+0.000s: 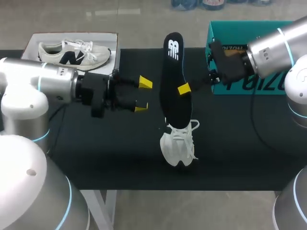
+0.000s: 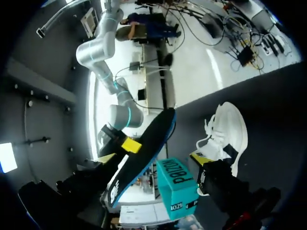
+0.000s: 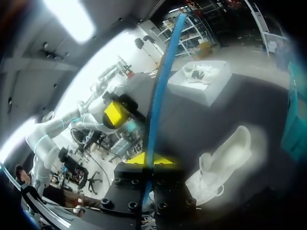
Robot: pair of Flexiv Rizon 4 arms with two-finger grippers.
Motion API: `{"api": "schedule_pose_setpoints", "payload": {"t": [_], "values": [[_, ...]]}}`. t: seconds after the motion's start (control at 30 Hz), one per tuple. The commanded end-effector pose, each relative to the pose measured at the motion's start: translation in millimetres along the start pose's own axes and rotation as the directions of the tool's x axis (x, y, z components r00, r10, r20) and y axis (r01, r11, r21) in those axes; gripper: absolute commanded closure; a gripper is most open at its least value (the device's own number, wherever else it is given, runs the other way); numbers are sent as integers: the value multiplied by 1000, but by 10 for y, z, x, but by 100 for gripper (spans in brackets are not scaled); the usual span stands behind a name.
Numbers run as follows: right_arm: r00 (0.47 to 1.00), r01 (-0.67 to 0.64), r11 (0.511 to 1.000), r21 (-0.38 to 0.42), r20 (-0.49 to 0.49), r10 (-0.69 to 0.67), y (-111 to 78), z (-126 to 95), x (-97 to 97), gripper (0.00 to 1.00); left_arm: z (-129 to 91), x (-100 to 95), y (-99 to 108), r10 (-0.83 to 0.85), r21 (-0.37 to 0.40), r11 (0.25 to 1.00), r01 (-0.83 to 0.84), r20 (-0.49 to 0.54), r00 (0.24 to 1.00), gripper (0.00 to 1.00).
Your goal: Take the shoe out of the shoebox, open the shoe tongue, remove and reinsert the insole, then place the shoe into the shoebox
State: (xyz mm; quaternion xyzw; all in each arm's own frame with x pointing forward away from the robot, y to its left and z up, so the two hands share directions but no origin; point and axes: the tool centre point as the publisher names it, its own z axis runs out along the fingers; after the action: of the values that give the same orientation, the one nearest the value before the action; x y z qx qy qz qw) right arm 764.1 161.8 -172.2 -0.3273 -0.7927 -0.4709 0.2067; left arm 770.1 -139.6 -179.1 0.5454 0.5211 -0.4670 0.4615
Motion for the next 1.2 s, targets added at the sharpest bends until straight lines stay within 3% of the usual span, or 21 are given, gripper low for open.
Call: {"api": "schedule_pose_setpoints", "payload": {"t": [0.03, 0.2, 0.33, 1.2], "values": [[1000, -8, 1000, -8, 9, 8, -52, -1, 6, 100, -366, 43, -484, -148, -137, 977, 162, 103, 983, 0], [999, -23, 1000, 2, 23, 23, -48, 10, 8, 100, -376, 53, -555, -161, -138, 975, 177, 119, 980, 0], [999, -23, 1000, 2, 23, 23, -48, 10, 8, 100, -373, 47, -514, -180, -135, 973, 188, 68, 981, 0], [999, -23, 1000, 2, 23, 23, -48, 10, 8, 100, -381, 33, -490, -180, -148, 971, 190, 75, 981, 0]]}}
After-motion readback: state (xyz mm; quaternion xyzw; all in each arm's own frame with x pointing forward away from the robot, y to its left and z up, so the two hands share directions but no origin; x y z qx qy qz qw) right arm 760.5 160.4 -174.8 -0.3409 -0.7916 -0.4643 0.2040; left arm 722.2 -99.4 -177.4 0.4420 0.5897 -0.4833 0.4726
